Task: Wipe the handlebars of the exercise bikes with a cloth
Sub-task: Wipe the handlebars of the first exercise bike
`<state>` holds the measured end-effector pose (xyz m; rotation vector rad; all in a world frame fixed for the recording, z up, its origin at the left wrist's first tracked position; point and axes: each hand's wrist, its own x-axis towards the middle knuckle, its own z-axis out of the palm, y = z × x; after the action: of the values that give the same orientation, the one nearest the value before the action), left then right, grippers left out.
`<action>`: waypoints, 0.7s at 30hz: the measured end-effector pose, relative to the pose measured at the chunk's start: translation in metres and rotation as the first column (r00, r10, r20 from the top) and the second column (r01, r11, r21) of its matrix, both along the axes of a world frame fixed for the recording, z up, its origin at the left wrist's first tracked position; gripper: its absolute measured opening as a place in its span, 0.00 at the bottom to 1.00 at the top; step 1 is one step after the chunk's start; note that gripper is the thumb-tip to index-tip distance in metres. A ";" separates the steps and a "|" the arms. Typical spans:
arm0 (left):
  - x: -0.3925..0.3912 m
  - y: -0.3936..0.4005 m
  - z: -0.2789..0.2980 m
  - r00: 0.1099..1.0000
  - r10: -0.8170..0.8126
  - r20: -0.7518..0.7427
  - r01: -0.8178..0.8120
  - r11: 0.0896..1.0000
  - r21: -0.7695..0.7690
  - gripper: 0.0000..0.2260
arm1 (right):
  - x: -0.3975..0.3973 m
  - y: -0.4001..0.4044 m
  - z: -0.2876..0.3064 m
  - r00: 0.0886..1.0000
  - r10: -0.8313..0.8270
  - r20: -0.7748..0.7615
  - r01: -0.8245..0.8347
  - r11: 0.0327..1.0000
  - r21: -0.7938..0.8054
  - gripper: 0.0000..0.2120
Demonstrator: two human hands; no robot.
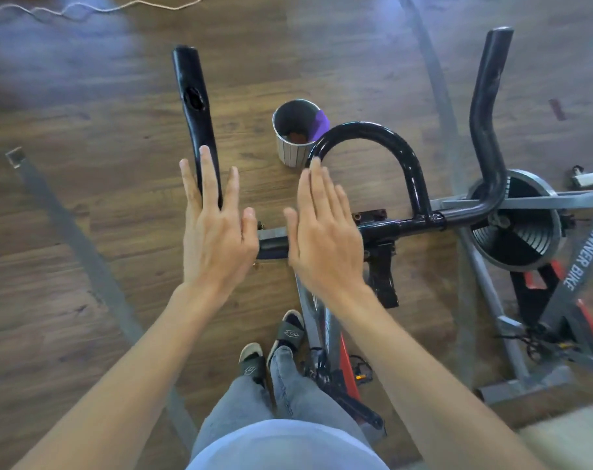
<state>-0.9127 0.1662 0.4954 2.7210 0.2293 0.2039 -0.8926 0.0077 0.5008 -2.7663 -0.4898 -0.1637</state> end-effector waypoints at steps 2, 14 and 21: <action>0.000 -0.003 0.001 1.000 0.014 0.014 -0.014 1.000 -0.013 0.27 | 0.023 0.010 0.007 0.998 -0.034 -0.043 0.033 0.999 -0.007 0.28; 0.016 0.014 0.001 0.977 -0.203 0.057 0.204 0.979 0.001 0.36 | 0.032 0.003 0.000 0.995 0.046 -0.084 -0.050 0.998 -0.043 0.30; 0.016 0.016 0.000 0.973 -0.208 0.097 0.212 0.977 -0.034 0.34 | 0.007 0.009 -0.002 0.997 0.074 -0.030 -0.078 0.987 -0.140 0.30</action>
<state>-0.8969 0.1827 0.4954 2.6594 -0.0806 0.2599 -0.8861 0.0168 0.4986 -2.8776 -0.6216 -0.0791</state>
